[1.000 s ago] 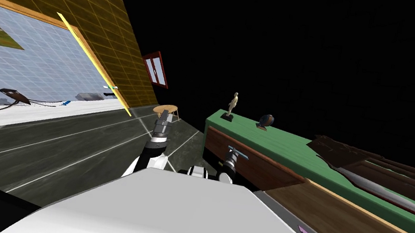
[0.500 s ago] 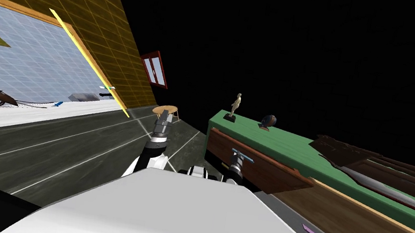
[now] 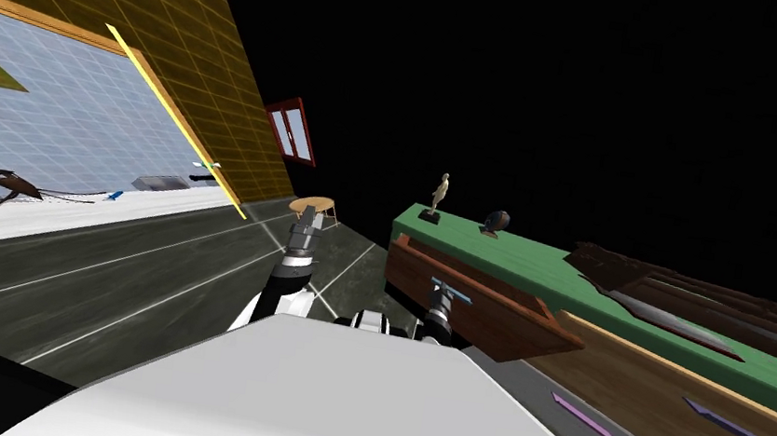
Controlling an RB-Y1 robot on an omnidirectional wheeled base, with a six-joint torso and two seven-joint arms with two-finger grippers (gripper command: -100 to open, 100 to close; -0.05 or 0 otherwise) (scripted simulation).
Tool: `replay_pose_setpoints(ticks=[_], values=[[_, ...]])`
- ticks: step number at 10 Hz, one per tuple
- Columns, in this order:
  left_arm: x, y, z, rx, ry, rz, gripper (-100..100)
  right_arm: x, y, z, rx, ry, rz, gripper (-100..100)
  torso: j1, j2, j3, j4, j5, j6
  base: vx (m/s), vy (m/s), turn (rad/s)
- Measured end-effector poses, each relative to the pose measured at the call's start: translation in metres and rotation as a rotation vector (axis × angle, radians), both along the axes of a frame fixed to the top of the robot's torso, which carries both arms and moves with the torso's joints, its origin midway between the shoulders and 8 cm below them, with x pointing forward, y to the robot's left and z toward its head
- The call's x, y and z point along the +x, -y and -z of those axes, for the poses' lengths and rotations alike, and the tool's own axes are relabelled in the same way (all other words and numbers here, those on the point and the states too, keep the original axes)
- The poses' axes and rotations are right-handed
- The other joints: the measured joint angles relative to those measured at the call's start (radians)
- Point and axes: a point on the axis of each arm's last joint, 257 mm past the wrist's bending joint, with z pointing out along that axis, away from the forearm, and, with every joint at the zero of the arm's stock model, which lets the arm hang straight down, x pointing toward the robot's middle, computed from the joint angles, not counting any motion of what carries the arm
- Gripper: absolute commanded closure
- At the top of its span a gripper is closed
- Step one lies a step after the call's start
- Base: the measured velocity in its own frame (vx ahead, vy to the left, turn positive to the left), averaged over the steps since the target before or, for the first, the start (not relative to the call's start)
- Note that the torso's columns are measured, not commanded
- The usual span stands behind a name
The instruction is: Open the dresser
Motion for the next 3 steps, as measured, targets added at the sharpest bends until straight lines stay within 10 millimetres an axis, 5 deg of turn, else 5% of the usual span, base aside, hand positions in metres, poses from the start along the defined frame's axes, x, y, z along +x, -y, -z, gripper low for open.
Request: replay_pose_setpoints(ticks=[3], values=[[0.0000,0.0000,-0.0001,0.000,0.000,0.000,0,-0.0034,-0.0075,-0.0030,0.000,0.005,-0.007,100,0.001,0.006,0.004,0.001,-0.001,0.000,-0.178,0.075,-0.017]])
